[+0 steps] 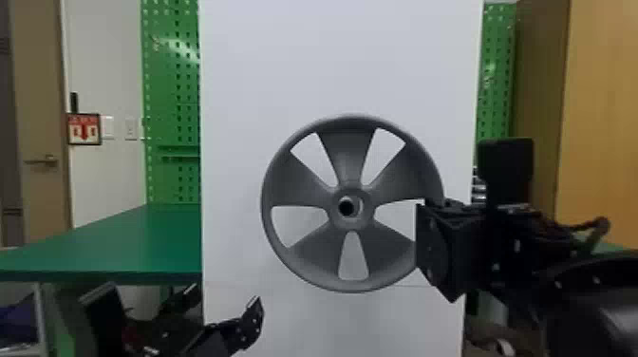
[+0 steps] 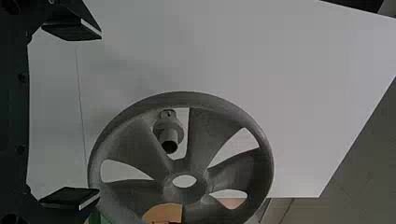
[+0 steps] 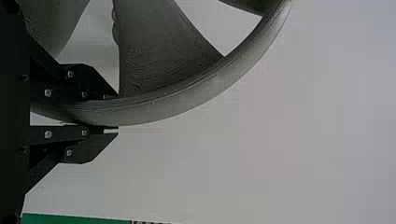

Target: Hold the wheel and insert it

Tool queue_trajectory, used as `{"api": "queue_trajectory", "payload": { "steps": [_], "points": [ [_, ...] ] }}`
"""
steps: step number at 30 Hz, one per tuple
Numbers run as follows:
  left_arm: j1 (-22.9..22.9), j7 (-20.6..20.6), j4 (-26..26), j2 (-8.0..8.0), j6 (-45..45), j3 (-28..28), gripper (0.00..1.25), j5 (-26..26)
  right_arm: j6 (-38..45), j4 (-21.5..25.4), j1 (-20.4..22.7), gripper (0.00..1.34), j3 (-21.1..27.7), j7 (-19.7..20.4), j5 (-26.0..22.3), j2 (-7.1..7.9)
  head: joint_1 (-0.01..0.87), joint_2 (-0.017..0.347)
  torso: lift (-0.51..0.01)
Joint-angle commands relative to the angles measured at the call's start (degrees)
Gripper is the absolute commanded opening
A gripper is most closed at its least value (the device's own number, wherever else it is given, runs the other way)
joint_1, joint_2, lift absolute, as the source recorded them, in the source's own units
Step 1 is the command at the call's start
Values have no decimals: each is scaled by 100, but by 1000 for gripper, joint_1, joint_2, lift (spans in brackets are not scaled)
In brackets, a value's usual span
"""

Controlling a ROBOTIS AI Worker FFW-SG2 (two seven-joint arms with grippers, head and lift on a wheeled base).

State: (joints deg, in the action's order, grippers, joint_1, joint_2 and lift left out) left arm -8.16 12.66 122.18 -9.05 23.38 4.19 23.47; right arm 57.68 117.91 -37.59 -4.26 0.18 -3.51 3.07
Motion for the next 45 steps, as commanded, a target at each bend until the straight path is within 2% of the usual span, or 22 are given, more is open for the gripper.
{"api": "queue_trajectory", "payload": {
  "steps": [1, 28, 34, 45],
  "points": [
    [-1, 0, -2, 0, 0, 12, 1147, -9, -64, -84, -29, 209, 4, 0, 0, 0, 97, 15, -442],
    [-1, 0, -2, 0, 0, 12, 1147, -9, -266, -708, -266, 209, 57, 0, 26, 9, 97, 15, -442],
    [-1, 0, -2, 0, 0, 12, 1147, -9, -310, -884, -310, 209, 39, 0, 35, -70, 97, 15, -442],
    [8, 0, -2, 0, 0, 12, 1147, -9, -345, -1059, -442, 209, -13, 0, 26, -70, 97, 15, -442]
  ]
}}
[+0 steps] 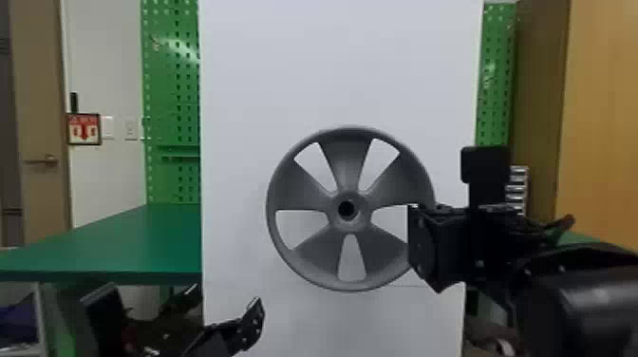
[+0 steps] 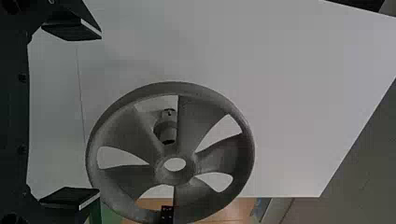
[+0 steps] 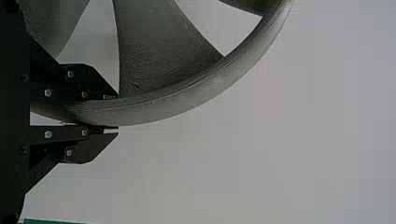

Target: Hold the wheel and insert it

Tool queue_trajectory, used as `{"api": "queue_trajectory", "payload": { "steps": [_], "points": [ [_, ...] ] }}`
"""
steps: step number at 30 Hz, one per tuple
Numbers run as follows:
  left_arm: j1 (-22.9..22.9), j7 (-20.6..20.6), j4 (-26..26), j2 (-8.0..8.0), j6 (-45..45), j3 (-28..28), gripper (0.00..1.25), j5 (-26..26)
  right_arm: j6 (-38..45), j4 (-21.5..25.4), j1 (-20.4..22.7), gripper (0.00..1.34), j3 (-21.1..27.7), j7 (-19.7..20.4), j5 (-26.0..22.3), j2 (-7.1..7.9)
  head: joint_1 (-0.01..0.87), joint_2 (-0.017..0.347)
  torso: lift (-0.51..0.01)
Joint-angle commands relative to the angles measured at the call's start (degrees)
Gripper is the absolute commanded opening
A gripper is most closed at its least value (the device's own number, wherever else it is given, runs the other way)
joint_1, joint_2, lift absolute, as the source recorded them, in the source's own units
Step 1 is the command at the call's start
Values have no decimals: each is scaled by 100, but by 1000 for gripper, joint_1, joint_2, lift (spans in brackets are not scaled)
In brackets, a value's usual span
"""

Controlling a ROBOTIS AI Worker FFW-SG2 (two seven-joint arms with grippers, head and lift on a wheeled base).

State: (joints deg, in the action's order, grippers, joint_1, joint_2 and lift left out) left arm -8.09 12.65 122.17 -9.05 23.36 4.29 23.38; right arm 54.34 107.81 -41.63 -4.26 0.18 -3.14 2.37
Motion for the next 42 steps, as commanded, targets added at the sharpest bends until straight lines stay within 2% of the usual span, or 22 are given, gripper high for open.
{"api": "queue_trajectory", "payload": {
  "steps": [1, 42],
  "points": [
    [0, -8, 0, 0, 2, 2, 1147, 0, -29, -50, -47, 209, -13, 0, -3, -9, 97, 15, -442],
    [-9, 0, -35, 0, -7, 19, 1147, 0, -372, -946, -363, 209, -13, 0, 41, -18, 97, 15, -442]
  ]
}}
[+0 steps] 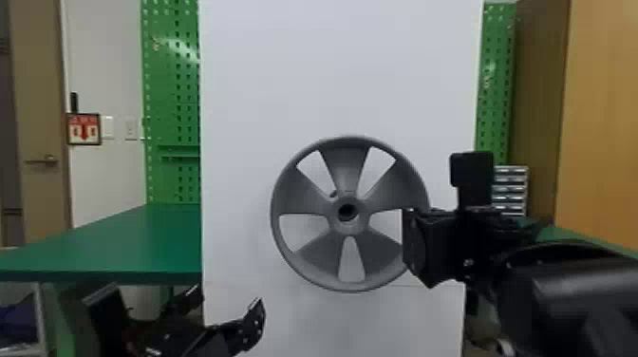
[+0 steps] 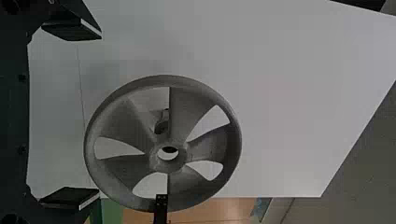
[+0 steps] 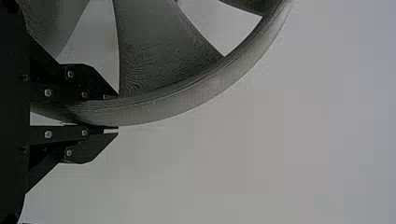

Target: Hold the wheel and insert it

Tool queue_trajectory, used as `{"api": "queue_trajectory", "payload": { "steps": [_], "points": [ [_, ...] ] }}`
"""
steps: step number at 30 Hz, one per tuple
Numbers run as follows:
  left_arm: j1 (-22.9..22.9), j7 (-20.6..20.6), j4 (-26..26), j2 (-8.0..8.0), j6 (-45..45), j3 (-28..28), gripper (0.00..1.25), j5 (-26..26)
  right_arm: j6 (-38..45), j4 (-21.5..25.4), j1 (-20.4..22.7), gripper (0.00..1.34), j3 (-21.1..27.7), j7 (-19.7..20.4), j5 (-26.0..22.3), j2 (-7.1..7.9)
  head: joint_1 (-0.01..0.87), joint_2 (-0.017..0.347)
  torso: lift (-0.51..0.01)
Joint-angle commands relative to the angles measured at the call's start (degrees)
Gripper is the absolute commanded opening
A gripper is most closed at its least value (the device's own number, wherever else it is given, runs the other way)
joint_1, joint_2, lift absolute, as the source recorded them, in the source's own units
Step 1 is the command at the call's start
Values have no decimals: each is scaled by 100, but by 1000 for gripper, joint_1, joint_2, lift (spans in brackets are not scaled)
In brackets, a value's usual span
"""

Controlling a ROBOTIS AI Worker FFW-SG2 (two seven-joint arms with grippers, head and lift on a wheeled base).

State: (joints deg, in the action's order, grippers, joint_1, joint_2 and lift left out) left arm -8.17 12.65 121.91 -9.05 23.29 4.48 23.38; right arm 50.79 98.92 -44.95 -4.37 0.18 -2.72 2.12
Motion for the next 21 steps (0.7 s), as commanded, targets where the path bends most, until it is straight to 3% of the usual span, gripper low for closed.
{"api": "queue_trajectory", "payload": {
  "steps": [1, 21],
  "points": [
    [0, 0, -9, 0, 0, 1, 1147, 0, -17, -75, -32, 209, -3, 0, 0, 8, 97, 15, -442],
    [0, 0, -9, 0, -26, 1, 1147, 9, -149, -295, -225, 209, 15, 0, -44, -10, 97, 15, -442]
  ]
}}
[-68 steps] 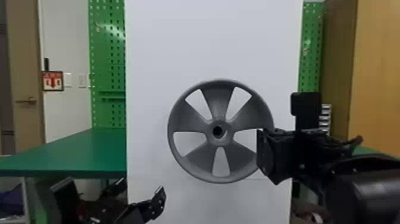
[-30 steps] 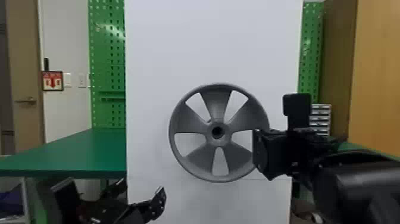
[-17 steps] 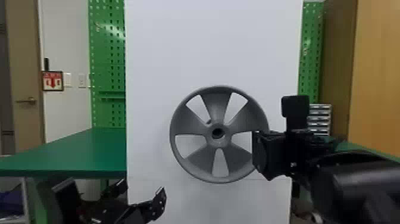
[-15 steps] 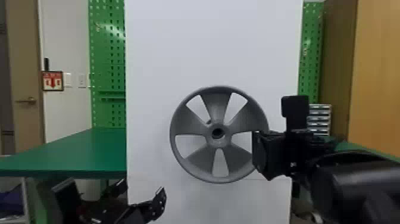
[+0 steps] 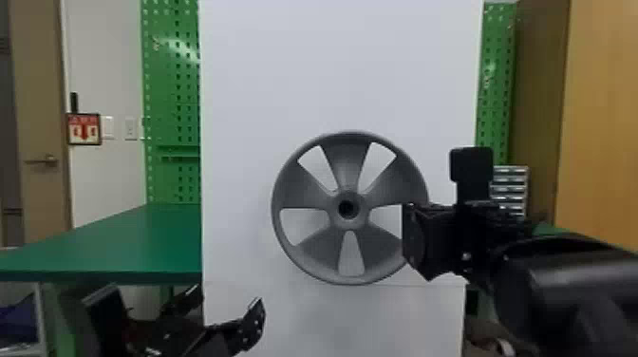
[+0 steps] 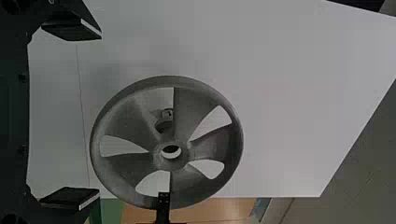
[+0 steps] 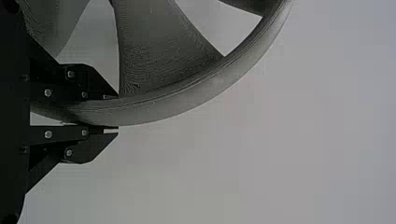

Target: Hold the wheel and insert it

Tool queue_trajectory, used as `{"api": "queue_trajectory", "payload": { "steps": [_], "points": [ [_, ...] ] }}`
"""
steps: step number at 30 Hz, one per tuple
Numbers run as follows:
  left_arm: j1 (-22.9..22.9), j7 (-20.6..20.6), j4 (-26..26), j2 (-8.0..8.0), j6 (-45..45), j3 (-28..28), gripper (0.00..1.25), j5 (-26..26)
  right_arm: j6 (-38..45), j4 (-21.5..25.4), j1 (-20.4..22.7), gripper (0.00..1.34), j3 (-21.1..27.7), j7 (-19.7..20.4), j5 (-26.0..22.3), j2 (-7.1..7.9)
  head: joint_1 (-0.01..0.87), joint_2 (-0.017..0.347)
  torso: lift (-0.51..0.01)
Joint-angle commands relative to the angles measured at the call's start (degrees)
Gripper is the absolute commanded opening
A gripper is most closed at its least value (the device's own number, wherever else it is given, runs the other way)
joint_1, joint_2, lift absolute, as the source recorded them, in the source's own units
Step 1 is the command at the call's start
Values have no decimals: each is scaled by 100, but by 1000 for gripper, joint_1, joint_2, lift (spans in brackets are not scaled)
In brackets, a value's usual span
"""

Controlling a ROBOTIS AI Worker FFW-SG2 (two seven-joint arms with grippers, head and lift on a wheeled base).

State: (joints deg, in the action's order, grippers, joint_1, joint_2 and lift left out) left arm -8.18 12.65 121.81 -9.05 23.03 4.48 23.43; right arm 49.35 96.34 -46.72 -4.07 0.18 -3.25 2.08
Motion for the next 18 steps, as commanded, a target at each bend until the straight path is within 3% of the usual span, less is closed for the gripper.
{"api": "queue_trajectory", "payload": {
  "steps": [1, 18],
  "points": [
    [0, 0, 0, 0, 0, 0, 1147, 4, -13, -54, -57, 209, -15, 0, 8, 3, 97, 15, -442],
    [-9, 0, 0, 0, -9, 0, 1147, 4, -101, -336, -136, 209, -50, 0, 35, 3, 97, 15, -442]
  ]
}}
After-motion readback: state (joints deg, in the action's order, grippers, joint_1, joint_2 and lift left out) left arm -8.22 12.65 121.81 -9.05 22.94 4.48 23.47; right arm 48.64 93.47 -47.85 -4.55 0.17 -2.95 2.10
